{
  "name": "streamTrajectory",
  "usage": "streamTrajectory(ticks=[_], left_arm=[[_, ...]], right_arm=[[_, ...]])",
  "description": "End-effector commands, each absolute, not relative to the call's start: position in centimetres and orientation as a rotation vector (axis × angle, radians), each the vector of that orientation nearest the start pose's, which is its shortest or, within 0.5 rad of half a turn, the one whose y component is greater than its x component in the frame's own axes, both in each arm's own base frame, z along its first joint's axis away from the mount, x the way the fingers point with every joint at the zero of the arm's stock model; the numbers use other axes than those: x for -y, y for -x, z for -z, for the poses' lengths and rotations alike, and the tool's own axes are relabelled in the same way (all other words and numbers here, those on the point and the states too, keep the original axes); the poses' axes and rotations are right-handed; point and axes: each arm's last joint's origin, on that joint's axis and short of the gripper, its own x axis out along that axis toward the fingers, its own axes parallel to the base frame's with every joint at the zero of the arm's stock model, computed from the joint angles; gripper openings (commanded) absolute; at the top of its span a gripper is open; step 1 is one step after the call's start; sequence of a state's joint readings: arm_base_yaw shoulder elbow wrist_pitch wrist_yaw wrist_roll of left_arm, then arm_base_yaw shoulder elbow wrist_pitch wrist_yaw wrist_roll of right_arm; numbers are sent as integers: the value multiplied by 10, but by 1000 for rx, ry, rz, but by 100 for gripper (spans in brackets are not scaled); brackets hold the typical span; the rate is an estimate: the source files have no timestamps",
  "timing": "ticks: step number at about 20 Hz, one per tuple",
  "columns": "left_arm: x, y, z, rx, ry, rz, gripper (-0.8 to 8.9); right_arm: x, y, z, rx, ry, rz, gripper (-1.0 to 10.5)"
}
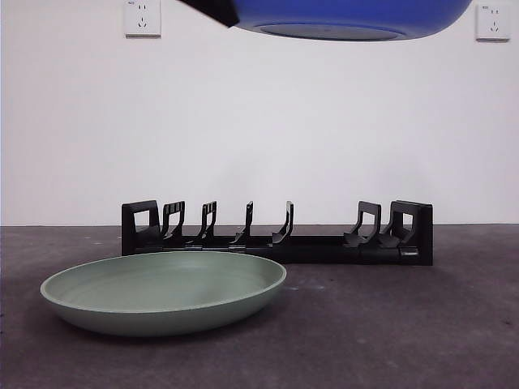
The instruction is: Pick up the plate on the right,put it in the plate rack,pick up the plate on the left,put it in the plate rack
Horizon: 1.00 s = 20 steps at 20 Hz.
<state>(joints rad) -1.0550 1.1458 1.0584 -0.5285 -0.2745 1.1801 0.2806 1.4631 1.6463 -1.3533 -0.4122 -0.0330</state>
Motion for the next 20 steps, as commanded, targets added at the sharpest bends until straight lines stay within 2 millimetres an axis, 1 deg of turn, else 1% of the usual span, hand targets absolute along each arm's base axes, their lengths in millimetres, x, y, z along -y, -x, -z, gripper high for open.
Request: streamTrajectory(ticks=[1, 7, 10, 11, 12, 13, 14, 17, 19, 20], left_arm=[[206, -122, -327, 21, -1481, 1003, -6], [206, -120, -325, -5, -1474, 1017, -6], [205, -120, -324, -25, -1482, 1014, -6], [205, -120, -324, -27, -1483, 1010, -6], [204, -120, -324, -37, -1469, 1009, -6], [204, -120, -323, -55, -1440, 1008, -6], [204, -119, -322, -81, -1404, 1019, -6], [202, -120, -321, -150, -1308, 1018, -6], [200, -124, -321, -200, -1208, 1009, -6], [199, -127, -321, -229, -1126, 1011, -6]], right_arm=[[-83, -243, -384, -1195, -65, -633, -12], [-83, -244, -384, -1181, -62, -632, -12], [-84, -246, -386, -1149, -60, -637, 15], [-84, -248, -386, -1135, -59, -638, 82], [-84, -249, -388, -1117, -63, -637, 225], [-84, -250, -390, -1099, -62, -639, 340], [-85, -250, -394, -1073, -60, -642, 427], [-85, -251, -415, -960, -54, -653, 442], [-83, -247, -439, -867, -58, -641, 442], [-81, -243, -453, -817, -52, -617, 441]])
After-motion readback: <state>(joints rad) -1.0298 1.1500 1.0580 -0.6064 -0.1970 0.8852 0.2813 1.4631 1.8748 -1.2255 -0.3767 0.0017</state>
